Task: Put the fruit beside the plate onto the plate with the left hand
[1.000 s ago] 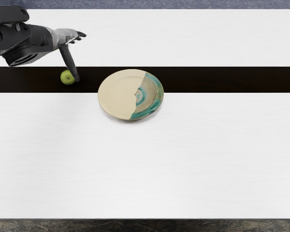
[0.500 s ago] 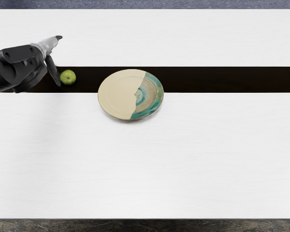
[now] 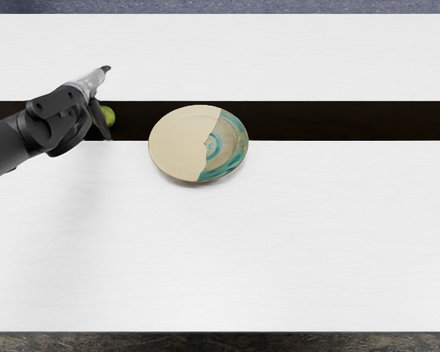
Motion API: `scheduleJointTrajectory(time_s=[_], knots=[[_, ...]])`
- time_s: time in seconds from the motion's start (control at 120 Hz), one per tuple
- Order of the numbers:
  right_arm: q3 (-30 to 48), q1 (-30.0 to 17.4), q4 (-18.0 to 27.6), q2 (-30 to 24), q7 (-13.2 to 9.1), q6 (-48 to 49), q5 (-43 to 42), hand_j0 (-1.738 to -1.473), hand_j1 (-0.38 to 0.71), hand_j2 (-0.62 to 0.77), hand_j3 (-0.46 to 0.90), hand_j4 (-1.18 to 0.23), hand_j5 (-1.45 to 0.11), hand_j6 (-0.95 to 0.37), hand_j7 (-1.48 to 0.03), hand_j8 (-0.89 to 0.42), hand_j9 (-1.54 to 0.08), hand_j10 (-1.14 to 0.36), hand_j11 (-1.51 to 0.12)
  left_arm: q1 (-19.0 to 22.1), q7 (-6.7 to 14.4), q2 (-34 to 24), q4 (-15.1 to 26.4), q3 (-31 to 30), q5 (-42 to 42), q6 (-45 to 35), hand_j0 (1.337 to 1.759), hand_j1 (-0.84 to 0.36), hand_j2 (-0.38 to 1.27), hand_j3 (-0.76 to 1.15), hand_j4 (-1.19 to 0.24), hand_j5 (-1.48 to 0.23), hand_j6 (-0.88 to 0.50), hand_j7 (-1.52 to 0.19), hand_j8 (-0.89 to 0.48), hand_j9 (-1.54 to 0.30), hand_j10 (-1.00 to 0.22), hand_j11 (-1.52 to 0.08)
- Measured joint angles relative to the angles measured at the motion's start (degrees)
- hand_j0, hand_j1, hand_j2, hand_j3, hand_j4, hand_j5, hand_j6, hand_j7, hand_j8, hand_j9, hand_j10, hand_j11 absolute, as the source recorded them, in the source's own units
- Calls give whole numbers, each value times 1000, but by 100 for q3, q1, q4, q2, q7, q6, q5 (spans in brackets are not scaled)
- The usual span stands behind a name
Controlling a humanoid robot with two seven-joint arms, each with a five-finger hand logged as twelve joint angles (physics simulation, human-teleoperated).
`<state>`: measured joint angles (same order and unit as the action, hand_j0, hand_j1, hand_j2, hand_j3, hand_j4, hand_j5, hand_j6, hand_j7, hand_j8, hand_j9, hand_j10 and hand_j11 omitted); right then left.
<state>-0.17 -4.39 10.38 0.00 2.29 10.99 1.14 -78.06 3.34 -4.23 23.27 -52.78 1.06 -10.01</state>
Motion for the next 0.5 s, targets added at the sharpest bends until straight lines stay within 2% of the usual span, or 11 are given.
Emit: scheduleJointTrajectory(time_s=[0.333, 0.5], knots=[[0, 0, 0, 0, 0, 0, 0, -1658, -332, -3, 0, -14, -18, -14, -18, -14, -18, -14, -18, 318, 0, 36, -81, 218, -2, -202, 1658, 255, 17, 0, -82, -103, -83, -103, -82, -103, -81, -103], [0, 0, 0, 0, 0, 0, 0, -1658, -332, -3, 0, -14, -18, -14, -18, -14, -18, -14, -18, 326, 0, 36, -84, 230, -1, -398, 1658, 242, 20, 0, -92, -117, -93, -117, -93, -117, -92, -117]])
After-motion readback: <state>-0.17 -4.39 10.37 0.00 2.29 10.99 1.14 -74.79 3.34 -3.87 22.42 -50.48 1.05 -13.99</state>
